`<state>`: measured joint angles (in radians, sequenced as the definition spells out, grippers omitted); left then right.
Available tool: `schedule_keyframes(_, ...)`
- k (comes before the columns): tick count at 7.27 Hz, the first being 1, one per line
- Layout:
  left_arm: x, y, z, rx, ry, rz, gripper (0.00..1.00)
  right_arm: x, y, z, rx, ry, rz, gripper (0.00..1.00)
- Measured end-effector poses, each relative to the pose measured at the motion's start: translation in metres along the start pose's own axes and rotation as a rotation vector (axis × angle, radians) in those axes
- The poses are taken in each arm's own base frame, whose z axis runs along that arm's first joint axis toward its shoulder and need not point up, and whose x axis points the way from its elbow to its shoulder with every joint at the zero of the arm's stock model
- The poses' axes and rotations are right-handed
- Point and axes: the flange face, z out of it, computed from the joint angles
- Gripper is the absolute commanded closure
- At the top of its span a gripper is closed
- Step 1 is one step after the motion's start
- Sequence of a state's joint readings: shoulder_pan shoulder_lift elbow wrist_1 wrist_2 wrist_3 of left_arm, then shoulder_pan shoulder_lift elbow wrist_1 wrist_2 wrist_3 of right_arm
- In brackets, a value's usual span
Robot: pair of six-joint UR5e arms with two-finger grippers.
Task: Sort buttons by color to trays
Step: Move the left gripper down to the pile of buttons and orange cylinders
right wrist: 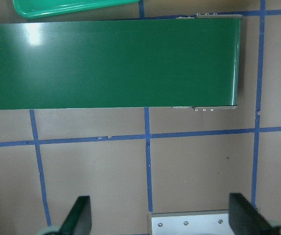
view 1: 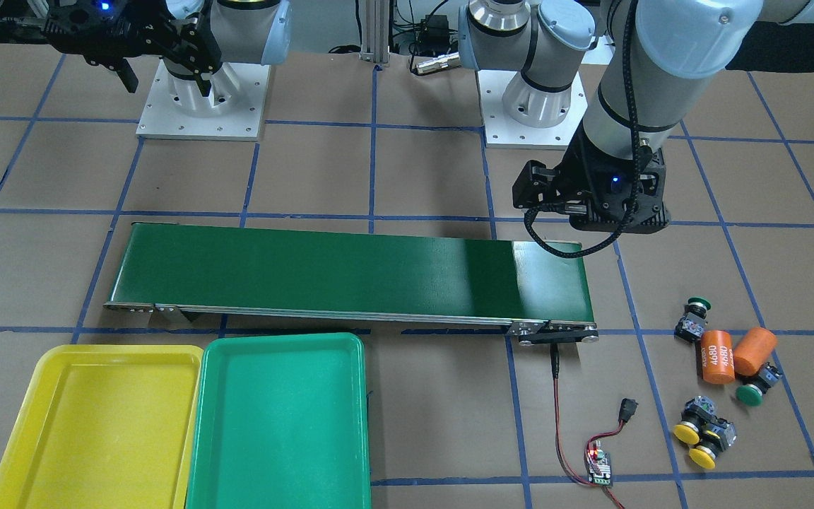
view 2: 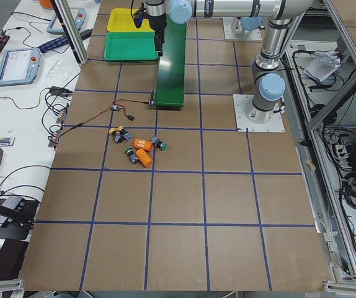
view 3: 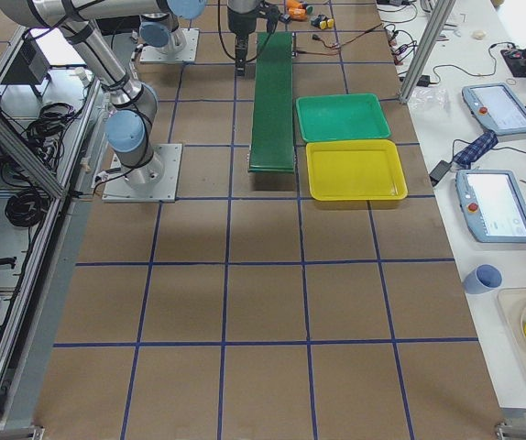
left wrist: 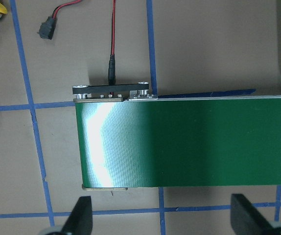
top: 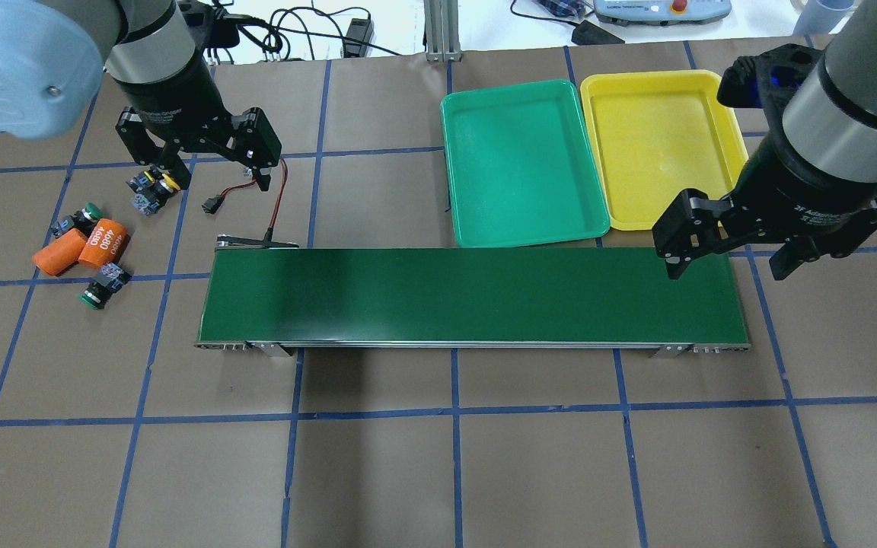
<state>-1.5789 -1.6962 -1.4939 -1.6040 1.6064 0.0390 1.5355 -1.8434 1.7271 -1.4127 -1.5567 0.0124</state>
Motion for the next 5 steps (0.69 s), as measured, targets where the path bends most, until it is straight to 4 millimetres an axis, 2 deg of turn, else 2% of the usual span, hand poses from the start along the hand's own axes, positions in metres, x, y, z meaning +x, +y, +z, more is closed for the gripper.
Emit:
schedule_keyframes(2, -0.003, 0.002, -0.005, -0.007, 0.0, 0.004, 0.0, 0.0, 0.001, -0.001, 0.004, -0.003, -0.005, 0.0)
schedule_keyframes(3, -0.014, -0.001, -0.003, -0.017, 0.003, 0.04, 0.0, 0.0, 0.001, -0.001, 0.004, -0.004, -0.007, 0.0)
schedule_keyframes(4, -0.052, -0.014, 0.008, -0.033, 0.015, 0.097, 0.0, 0.0, 0.001, -0.002, 0.007, -0.005, -0.009, 0.0)
schedule_keyframes(5, -0.114, -0.029, 0.024, -0.037, 0.032, 0.153, 0.0, 0.0, -0.001, -0.003, 0.011, -0.009, -0.007, 0.0)
